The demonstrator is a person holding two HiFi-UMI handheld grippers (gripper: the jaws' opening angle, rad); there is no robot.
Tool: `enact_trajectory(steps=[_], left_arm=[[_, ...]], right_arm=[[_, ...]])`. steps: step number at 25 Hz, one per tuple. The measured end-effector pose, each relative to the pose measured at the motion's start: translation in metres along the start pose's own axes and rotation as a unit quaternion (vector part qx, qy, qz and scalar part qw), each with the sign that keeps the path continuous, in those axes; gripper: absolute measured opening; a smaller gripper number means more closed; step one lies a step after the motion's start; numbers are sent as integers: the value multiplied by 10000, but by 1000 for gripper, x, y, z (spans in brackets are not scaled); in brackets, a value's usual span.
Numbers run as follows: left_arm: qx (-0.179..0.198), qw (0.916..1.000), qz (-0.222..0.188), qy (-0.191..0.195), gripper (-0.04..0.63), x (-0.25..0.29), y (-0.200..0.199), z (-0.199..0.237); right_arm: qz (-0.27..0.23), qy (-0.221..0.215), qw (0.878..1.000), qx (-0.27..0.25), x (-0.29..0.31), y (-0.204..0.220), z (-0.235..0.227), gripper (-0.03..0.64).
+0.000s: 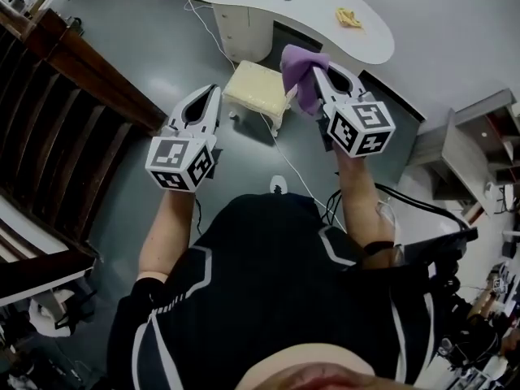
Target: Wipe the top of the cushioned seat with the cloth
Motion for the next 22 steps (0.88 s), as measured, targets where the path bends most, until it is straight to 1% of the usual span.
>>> enact_trajectory(steps=[4,9,14,17,22], left_arm=[[-82,9999,55,-51,5,73,-2,1],[-96,9998,167,29,3,132,-2,-3],[53,9995,313,27,5,176,-1,-6],[-14,9995,307,-2,5,195,1,-2],[-121,9998,161,45,5,226,-1,21]], right_arm=[[66,-135,9998,-87,34,-12,-52,26],[175,-166,9997,-90,51,-18,-97,26],[190,-263,9995,-34,65,-18,-139,26],[278,-211,9994,83,74,-14,-157,26],[386,-263,9989,71,100,-16,-171,26]])
Point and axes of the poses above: the fingertips, and each gripper's own axes: x forward along the fingers, z to its left, y out of its underside, the point moved 7 cm from there along -x, backward along the fingers, and after that the axes turned 6 degrees about x, right-handed, at the moved point
